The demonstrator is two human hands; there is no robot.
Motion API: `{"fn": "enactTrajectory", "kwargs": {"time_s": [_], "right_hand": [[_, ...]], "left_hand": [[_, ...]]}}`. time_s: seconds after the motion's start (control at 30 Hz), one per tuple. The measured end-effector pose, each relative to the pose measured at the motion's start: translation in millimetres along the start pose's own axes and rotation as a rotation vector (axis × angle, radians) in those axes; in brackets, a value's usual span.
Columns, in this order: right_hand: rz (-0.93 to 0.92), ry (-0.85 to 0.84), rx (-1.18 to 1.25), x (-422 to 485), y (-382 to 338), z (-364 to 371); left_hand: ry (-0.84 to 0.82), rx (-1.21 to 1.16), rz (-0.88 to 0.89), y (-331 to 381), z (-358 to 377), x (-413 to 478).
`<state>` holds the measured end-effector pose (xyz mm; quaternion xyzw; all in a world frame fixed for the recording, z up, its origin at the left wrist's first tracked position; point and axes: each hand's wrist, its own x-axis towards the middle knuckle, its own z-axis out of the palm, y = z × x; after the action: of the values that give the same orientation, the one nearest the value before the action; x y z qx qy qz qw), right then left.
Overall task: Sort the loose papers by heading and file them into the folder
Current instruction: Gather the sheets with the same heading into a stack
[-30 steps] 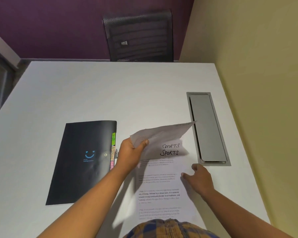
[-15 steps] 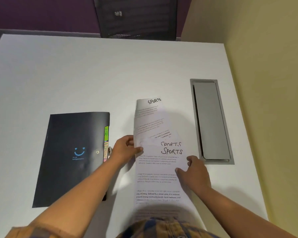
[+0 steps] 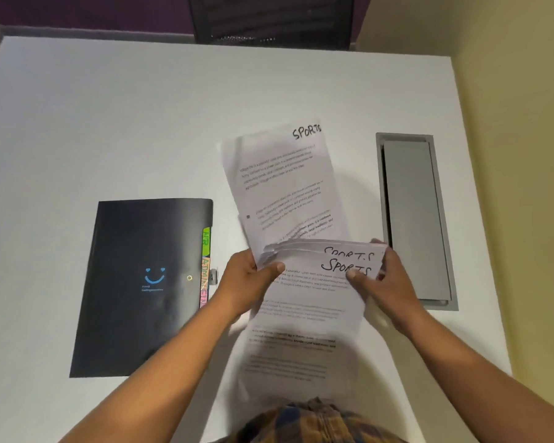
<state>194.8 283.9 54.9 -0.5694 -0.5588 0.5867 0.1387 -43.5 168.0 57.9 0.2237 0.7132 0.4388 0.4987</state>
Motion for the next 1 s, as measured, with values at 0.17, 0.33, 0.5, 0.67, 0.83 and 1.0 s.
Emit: {"fn": "enactTrajectory", "kwargs": {"time_s": [0.17, 0.33, 0.5, 0.67, 0.83, 1.0], "right_hand": [[-0.215, -0.161, 0.208, 12, -70, -26], [-0.406, -0.154, 0.165, 20, -115, -38], [-0.327, -0.194, 0.478, 21, -147, -47], [-0.414, -0.146, 0.19, 8, -172, -28], [-0.245, 0.04, 0.183, 1, -146, 3], [0.028, 0.013, 0.122, -20, -73, 13]], "left_hand": [[-0.019, 0.121, 0.258, 59, -14, -11], [0.071, 0.143, 0.503, 108, -24, -24], [0.143, 0.077, 0.565, 126, -32, -31], [0.19, -0.234, 0.448, 129, -27, -34], [0.136, -0.621, -0.056, 77, -10, -14], [-0.125, -0.462, -0.36, -8, 18, -47]]}}
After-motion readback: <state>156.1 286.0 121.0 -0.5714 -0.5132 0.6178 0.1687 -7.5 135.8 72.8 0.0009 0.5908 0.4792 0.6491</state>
